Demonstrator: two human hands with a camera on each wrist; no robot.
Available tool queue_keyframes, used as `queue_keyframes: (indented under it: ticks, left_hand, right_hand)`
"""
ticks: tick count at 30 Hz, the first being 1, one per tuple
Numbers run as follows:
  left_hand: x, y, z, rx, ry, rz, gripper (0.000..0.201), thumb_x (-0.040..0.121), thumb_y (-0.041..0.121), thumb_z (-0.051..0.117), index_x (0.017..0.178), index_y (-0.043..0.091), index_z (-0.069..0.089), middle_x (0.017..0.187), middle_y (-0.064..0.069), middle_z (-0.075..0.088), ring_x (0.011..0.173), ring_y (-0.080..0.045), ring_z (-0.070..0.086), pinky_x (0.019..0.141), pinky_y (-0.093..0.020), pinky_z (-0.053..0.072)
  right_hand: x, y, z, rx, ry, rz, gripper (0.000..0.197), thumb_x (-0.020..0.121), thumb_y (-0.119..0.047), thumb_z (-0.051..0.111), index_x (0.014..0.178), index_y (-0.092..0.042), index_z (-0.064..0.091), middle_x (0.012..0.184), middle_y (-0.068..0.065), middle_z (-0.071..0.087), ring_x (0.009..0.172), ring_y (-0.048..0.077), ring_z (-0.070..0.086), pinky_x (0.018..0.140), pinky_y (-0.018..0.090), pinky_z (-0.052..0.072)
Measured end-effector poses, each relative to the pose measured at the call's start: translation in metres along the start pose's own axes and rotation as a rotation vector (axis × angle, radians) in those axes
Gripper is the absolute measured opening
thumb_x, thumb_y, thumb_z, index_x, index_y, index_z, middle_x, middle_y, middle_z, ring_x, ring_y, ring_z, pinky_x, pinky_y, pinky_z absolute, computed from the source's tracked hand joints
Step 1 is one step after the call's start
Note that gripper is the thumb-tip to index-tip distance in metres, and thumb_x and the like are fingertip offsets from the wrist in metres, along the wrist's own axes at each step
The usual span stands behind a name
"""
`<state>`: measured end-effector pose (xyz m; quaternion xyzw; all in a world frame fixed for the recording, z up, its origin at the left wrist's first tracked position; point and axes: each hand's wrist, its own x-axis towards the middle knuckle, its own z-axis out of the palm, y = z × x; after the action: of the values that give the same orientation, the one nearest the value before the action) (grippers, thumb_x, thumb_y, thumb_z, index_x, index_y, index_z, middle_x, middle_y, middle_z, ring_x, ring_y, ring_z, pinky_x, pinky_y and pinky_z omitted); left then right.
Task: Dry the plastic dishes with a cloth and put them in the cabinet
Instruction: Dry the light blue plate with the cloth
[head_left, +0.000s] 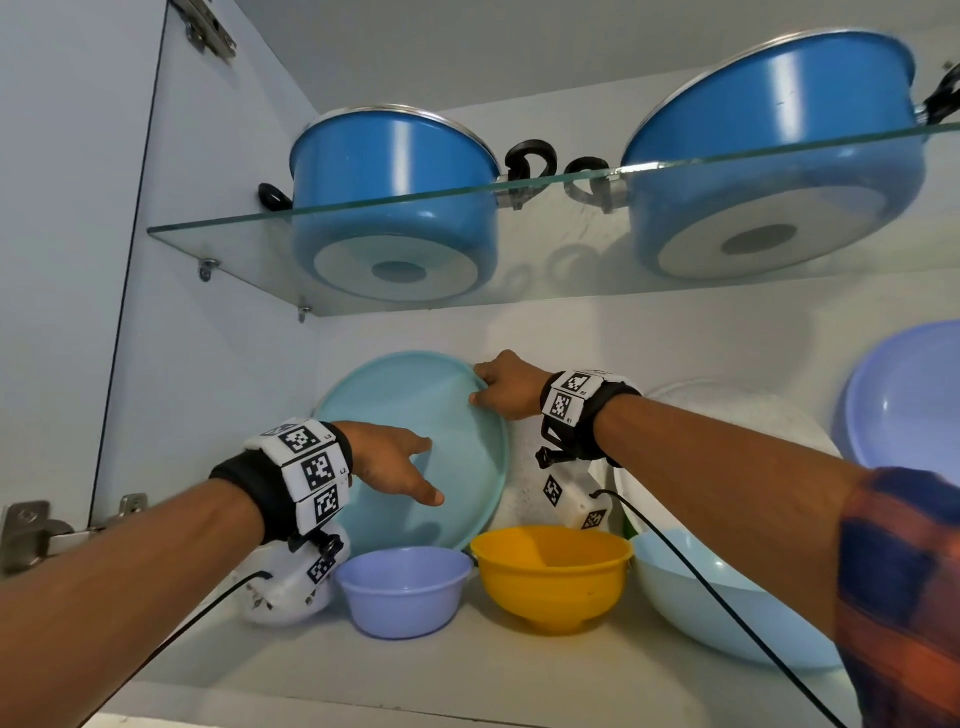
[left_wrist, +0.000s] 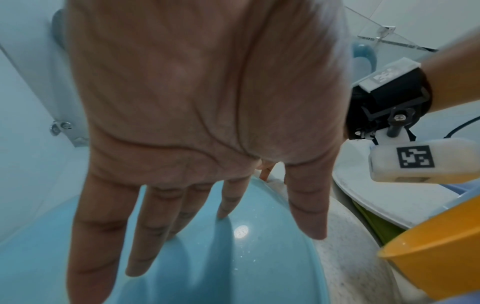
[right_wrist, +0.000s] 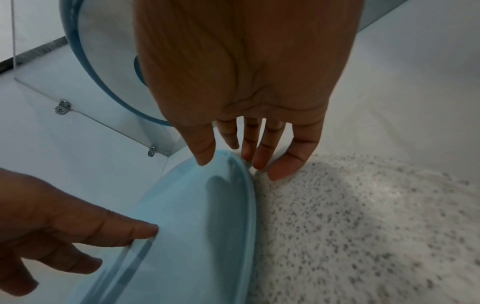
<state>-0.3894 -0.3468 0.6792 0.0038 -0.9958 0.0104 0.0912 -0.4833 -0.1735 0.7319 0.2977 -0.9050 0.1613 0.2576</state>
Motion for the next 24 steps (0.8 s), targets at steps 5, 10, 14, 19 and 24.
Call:
queue_keyframes:
  ticks: [5, 10, 14, 19, 24]
  left_hand:
    - [0.002, -0.007, 0.003, -0.04, 0.0, 0.0, 0.094, 0.087, 0.063, 0.061, 0.158, 0.031, 0.009, 0.163, 0.006, 0.018, 0.143, -0.019, 0.032, 0.098, -0.03, 0.044]
    - [-0.004, -0.007, 0.001, -0.06, -0.021, 0.023, 0.094, 0.084, 0.064, 0.063, 0.157, 0.036, 0.01, 0.163, 0.008, 0.018, 0.142, -0.02, 0.034, 0.1, -0.034, 0.049]
    - [-0.011, -0.006, -0.005, -0.113, -0.008, 0.058, 0.095, 0.083, 0.061, 0.067, 0.157, 0.036, 0.011, 0.163, 0.007, 0.018, 0.143, -0.021, 0.033, 0.11, -0.039, 0.042]
    - [-0.033, 0.004, -0.017, -0.138, 0.088, 0.193, 0.086, 0.085, 0.058, 0.066, 0.155, 0.034, 0.023, 0.161, 0.006, 0.024, 0.144, -0.017, 0.031, 0.117, -0.031, 0.028]
    - [-0.068, 0.025, -0.017, -0.189, 0.159, 0.313, 0.076, 0.085, 0.058, 0.067, 0.15, 0.04, 0.032, 0.156, 0.006, 0.035, 0.14, -0.016, 0.038, 0.113, -0.029, 0.034]
  right_hand:
    - [-0.01, -0.004, -0.006, 0.054, -0.08, 0.027, 0.06, 0.096, -0.028, 0.062, 0.149, -0.011, 0.04, 0.126, 0.01, 0.055, 0.095, 0.024, 0.06, 0.066, 0.031, 0.057]
    - [-0.031, -0.012, -0.02, 0.048, -0.09, 0.057, 0.069, 0.095, -0.034, 0.065, 0.154, -0.024, 0.031, 0.15, 0.009, 0.041, 0.122, 0.027, 0.053, 0.09, 0.039, 0.056]
    - [-0.046, -0.016, -0.037, 0.028, -0.114, 0.085, 0.041, 0.093, -0.034, 0.067, 0.131, -0.02, 0.062, 0.12, 0.004, 0.064, 0.1, 0.022, 0.065, 0.075, 0.032, 0.057]
    - [-0.073, -0.026, -0.059, 0.022, -0.167, 0.102, 0.028, 0.095, -0.032, 0.064, 0.116, -0.014, 0.07, 0.101, 0.007, 0.074, 0.082, 0.017, 0.069, 0.076, 0.028, 0.055]
    - [-0.117, -0.036, -0.075, -0.042, -0.227, 0.111, 0.03, 0.095, -0.036, 0.064, 0.116, -0.016, 0.07, 0.099, 0.004, 0.075, 0.083, 0.015, 0.069, 0.08, 0.029, 0.056]
